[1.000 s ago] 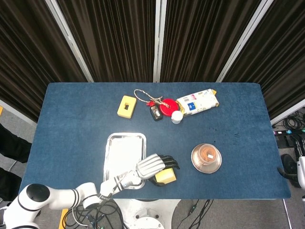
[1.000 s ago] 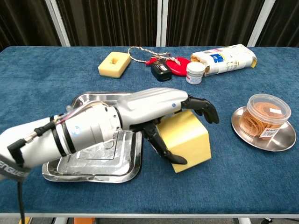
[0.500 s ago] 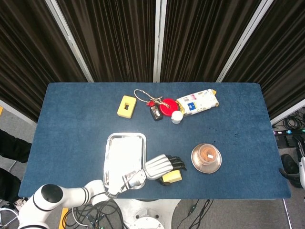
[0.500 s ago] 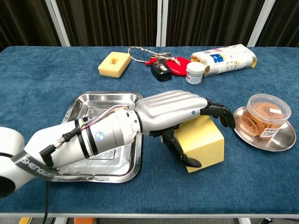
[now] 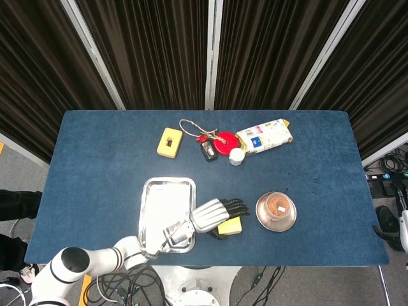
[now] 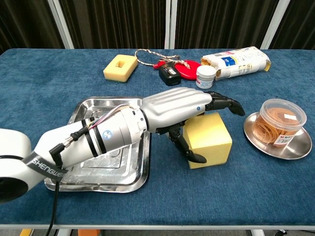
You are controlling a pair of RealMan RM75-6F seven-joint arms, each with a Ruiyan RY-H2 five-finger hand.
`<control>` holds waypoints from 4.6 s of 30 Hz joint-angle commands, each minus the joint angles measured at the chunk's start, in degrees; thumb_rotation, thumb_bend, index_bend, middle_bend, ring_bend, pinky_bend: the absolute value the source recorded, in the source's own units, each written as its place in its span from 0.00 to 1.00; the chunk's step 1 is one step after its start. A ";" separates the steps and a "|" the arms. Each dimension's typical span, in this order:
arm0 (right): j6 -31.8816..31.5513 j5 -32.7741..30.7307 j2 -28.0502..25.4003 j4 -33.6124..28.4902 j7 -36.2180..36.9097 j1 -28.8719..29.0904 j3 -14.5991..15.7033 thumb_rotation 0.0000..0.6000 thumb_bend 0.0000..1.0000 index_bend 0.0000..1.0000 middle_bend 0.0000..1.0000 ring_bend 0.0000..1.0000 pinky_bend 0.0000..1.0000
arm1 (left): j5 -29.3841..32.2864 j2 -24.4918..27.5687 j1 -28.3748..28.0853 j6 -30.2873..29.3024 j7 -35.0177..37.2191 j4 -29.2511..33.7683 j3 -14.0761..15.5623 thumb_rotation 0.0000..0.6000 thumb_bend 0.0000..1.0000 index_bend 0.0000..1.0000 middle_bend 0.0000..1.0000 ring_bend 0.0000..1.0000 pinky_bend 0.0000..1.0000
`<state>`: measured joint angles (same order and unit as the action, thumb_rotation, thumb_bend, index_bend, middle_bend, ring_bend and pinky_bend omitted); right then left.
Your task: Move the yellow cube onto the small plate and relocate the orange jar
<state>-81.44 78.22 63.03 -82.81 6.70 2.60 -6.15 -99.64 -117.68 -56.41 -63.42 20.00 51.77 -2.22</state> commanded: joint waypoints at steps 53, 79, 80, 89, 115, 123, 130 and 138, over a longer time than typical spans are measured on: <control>26.56 -5.59 12.37 -10.69 -33.17 22.77 1.25 1.00 0.08 0.00 0.04 0.00 0.00 | 23.94 44.74 37.99 -17.47 -28.57 32.12 3.22 1.00 0.01 0.14 0.09 0.05 0.27; 23.32 -3.70 13.16 -11.64 -31.64 26.21 0.16 1.00 0.24 0.18 0.32 0.27 0.42 | 21.86 44.75 40.88 -14.85 -25.07 31.03 1.14 1.00 0.01 0.14 0.09 0.05 0.27; 23.68 -3.94 13.36 -11.90 -32.38 27.07 -0.47 1.00 0.24 0.18 0.32 0.27 0.42 | 21.68 44.86 41.10 -15.06 -25.02 31.07 1.10 1.00 0.01 0.14 0.09 0.05 0.27; 31.95 -9.99 21.37 -5.12 -34.84 37.18 -5.94 1.00 0.23 0.18 0.32 0.27 0.42 | 20.67 46.19 42.60 -16.59 -25.39 32.13 0.67 1.00 0.01 0.14 0.09 0.05 0.27; 38.00 -17.30 31.93 4.91 -32.10 50.16 -8.64 1.00 0.08 0.00 0.00 0.00 0.03 | 19.49 46.38 44.47 -16.45 -22.32 30.48 -0.47 1.00 0.01 0.14 0.09 0.05 0.27; 30.62 -13.97 17.98 -15.57 -35.76 45.87 -6.59 1.00 0.08 0.00 0.03 0.00 0.03 | 19.19 46.09 44.23 -15.70 -23.19 31.33 -0.70 1.00 0.01 0.14 0.09 0.05 0.27; 29.75 -13.37 10.82 -27.84 -36.18 43.09 -2.30 1.00 0.07 0.00 0.07 0.00 0.04 | 19.05 45.65 43.82 -14.91 -24.34 31.86 -0.89 1.00 0.01 0.14 0.09 0.05 0.27; 30.19 -14.76 8.42 -34.64 -37.47 41.31 3.39 1.00 0.05 0.00 0.09 0.00 0.10 | 19.07 45.31 44.00 -14.58 -23.85 31.58 -0.92 1.00 0.01 0.14 0.09 0.05 0.27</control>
<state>-51.31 63.94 71.67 -116.76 -30.33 44.37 -3.58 -80.55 -72.35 -12.42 -78.02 -3.87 83.38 -3.15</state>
